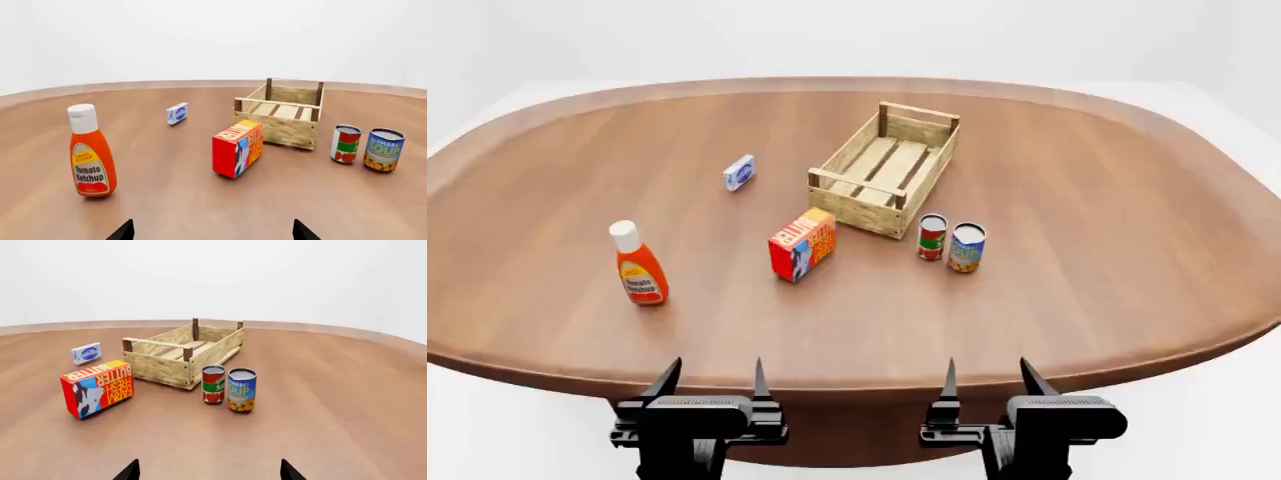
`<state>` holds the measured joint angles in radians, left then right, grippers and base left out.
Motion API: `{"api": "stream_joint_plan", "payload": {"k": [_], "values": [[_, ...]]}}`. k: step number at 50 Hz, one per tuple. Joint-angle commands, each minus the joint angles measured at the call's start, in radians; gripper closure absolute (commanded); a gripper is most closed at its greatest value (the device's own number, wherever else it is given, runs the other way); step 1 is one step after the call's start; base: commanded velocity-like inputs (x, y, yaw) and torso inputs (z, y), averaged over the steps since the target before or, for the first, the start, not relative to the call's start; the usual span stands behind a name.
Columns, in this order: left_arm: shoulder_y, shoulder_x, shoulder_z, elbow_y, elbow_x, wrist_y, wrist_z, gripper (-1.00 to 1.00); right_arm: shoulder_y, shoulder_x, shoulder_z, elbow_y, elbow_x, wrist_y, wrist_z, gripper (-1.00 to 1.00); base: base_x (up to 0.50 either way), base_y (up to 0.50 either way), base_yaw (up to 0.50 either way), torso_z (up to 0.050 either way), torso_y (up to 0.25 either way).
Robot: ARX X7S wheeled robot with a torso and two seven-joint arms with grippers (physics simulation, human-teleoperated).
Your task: Pick up the ketchup, and put it in the wooden tray.
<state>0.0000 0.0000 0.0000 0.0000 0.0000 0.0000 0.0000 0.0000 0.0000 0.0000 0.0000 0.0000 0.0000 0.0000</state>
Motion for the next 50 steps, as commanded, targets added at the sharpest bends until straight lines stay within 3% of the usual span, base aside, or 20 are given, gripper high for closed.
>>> {"api": "stream_joint_plan", "payload": {"k": [1,13,22,26,36,50], "values": [[0.000,-0.018,0.018,0.004,-0.017,-0.010,-0.013,-1.00,0.002,0.015,-0.019,-0.001,0.014,0.000,0.022,-1.00,0.00,0.00,0.00,0.000,0.000],[-0.003,-0.074,0.048,0.078,-0.051,-0.112,-0.016,-1.00,0.008,0.056,-0.069,-0.064,0.038,0.066,0.047,-1.00,0.00,0.00,0.00,0.000,0.000],[-0.022,-0.111,0.051,0.200,-0.121,-0.283,0.016,-1.00,0.019,0.080,-0.084,-0.143,0.063,0.153,0.048,-1.00,0.00,0.00,0.00,0.000,0.000],[-0.031,-0.135,0.076,0.249,-0.095,-0.312,0.014,-1.00,0.034,0.098,-0.098,-0.193,0.067,0.230,0.043,-1.00,0.00,0.00,0.00,0.000,0.000],[-0.149,-0.162,0.058,0.422,-0.144,-0.558,0.005,-1.00,0.102,0.148,-0.139,-0.381,0.081,0.470,0.011,-1.00,0.03,0.00,0.00,0.000,0.000],[-0.263,-0.189,0.017,0.603,-0.237,-0.792,0.005,-1.00,0.225,0.203,-0.165,-0.542,0.093,0.722,-0.016,-1.00,0.42,0.00,0.00,0.000,0.000]]}}
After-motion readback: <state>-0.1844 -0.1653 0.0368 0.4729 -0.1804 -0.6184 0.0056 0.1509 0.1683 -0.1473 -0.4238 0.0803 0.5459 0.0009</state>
